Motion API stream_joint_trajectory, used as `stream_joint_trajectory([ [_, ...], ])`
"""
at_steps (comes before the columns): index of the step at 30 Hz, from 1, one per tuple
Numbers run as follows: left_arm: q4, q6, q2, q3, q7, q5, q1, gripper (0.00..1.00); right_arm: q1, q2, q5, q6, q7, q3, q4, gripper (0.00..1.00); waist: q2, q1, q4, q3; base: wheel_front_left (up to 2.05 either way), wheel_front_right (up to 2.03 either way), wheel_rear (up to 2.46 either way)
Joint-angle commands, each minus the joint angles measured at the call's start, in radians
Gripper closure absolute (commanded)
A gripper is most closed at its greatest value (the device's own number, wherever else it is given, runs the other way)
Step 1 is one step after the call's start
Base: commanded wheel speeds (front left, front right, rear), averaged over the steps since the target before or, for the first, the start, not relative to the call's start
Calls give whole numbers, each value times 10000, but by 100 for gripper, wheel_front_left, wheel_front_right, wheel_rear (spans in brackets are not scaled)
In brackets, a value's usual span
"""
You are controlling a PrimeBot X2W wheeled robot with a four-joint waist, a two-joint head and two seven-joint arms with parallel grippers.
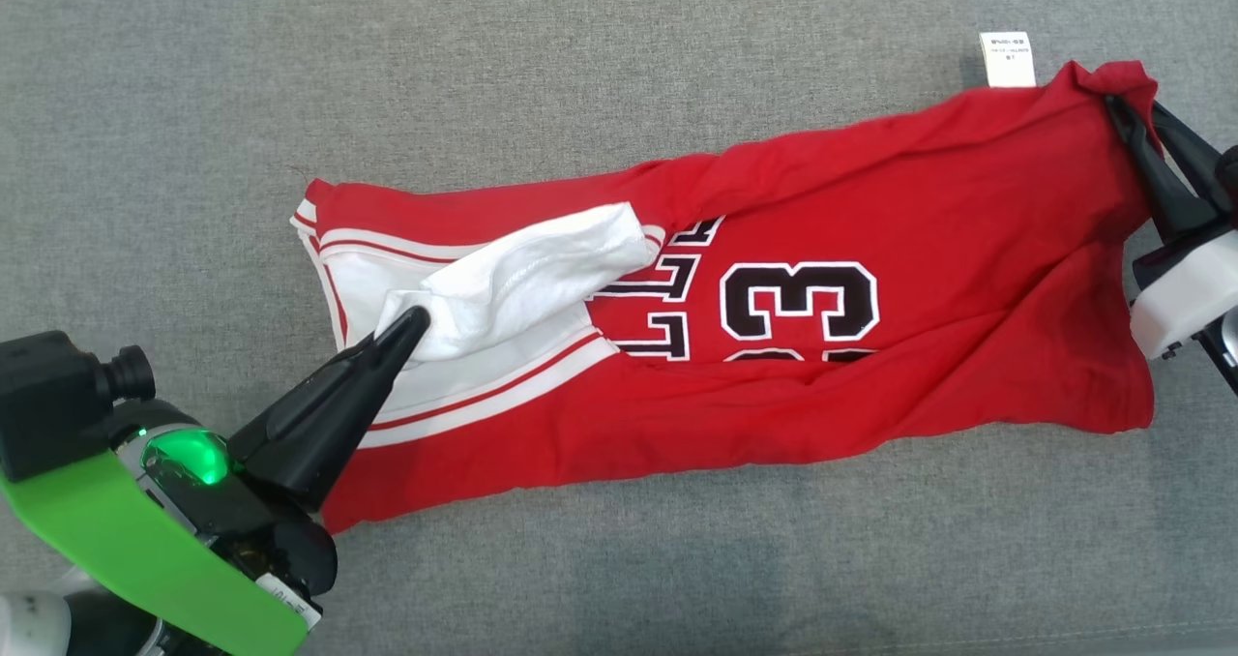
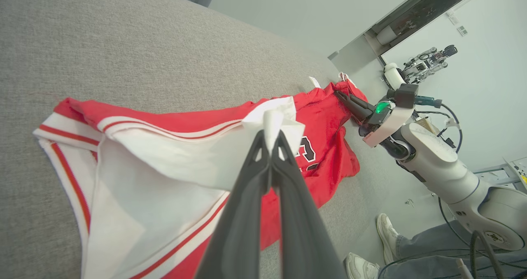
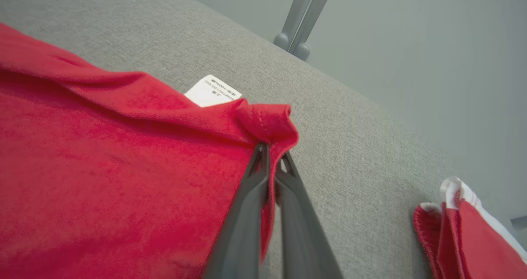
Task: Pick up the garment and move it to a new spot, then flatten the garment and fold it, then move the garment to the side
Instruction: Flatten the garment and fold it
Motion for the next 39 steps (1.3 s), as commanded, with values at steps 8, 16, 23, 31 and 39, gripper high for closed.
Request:
stream_joint_trajectory([
  [8, 187, -115, -111, 128, -475, -177, 820, 100, 644, 44, -920, -14, -619, -367, 111, 100, -1, 1, -59, 1, 0, 0, 0],
  [16, 212, -214, -159, 410, -930, -267, 1260, 100, 1015, 73, -1294, -14, -1102, -746, -112, 100, -1, 1, 165, -219, 0, 0, 0],
  [23, 277, -330, -215, 359, -1009, -389, 1416, 100, 1667, -92, -1579, -14, -1598, -817, -348, 100, -1, 1, 362, -427, 0, 0, 0],
  [31, 746, -536, -350, 207, -1211, -414, 1824, 100, 3242, -168, -2130, -14, -1801, -1189, -707, 100, -1, 1, 338, -886, 0, 0, 0],
  [39, 823, -648, -443, -101, -1115, -563, 2219, 100, 3503, -506, -2218, -14, -1527, -863, -795, 100, -1, 1, 255, -1192, 0, 0, 0],
])
